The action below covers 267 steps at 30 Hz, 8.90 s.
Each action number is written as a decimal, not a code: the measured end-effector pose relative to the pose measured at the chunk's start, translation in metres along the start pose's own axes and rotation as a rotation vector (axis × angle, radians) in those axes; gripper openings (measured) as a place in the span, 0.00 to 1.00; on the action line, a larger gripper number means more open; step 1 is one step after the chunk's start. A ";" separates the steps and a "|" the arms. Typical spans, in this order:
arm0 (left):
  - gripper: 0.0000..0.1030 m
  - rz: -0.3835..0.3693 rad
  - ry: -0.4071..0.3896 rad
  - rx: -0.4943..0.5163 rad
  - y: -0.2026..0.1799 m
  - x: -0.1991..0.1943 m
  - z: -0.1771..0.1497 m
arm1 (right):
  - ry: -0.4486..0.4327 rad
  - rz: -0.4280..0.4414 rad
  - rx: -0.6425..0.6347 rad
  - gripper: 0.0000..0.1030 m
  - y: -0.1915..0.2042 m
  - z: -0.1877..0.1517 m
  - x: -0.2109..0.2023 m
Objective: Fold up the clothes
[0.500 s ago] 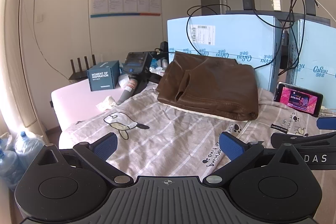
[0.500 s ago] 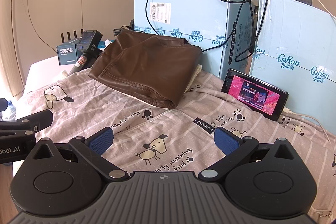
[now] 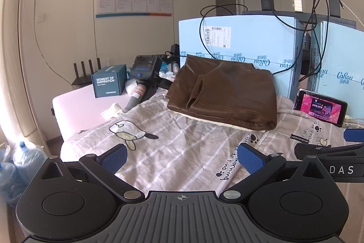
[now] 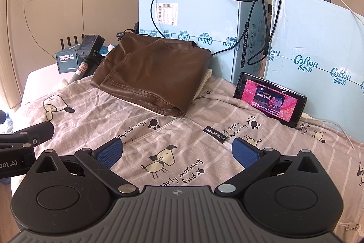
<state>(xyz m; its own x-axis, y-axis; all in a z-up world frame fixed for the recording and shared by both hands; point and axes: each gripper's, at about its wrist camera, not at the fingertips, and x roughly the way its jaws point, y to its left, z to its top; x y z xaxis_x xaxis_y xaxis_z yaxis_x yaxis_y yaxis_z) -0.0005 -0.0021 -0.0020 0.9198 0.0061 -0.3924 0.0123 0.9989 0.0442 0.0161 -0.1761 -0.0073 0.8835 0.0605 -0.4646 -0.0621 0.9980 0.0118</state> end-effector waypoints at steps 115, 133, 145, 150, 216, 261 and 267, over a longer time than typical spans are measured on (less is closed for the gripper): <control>0.24 -1.479 -0.049 0.144 -0.334 -0.079 -0.007 | -0.795 -0.564 0.366 0.19 -0.246 -0.166 -0.326; 0.33 -0.953 0.040 0.152 -0.143 0.001 -0.035 | -0.285 -0.012 0.724 0.26 -0.168 -0.139 -0.186; 0.95 -1.045 -0.126 0.128 -0.149 -0.046 -0.038 | -0.377 -0.093 0.910 0.75 -0.204 -0.166 -0.200; 0.96 -1.188 0.024 0.327 -0.200 -0.062 -0.062 | -0.365 -0.092 0.945 0.77 -0.209 -0.169 -0.198; 0.20 -0.842 0.096 0.060 -0.134 0.080 -0.012 | -0.127 -0.416 0.739 0.28 -0.254 -0.156 -0.163; 0.83 -0.999 -0.069 0.826 -0.220 0.114 0.010 | 0.033 -0.246 0.076 0.75 -0.277 -0.085 -0.155; 0.42 -1.193 0.108 0.752 -0.228 0.133 -0.002 | 0.137 -0.175 0.090 0.56 -0.289 -0.095 -0.122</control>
<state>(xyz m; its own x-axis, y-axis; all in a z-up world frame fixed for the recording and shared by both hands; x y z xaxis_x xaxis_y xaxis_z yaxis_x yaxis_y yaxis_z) 0.1183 -0.2286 -0.0659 0.1746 -0.7748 -0.6076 0.9846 0.1440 0.0994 -0.1179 -0.4732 -0.0380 0.8053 -0.1110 -0.5824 0.1341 0.9910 -0.0034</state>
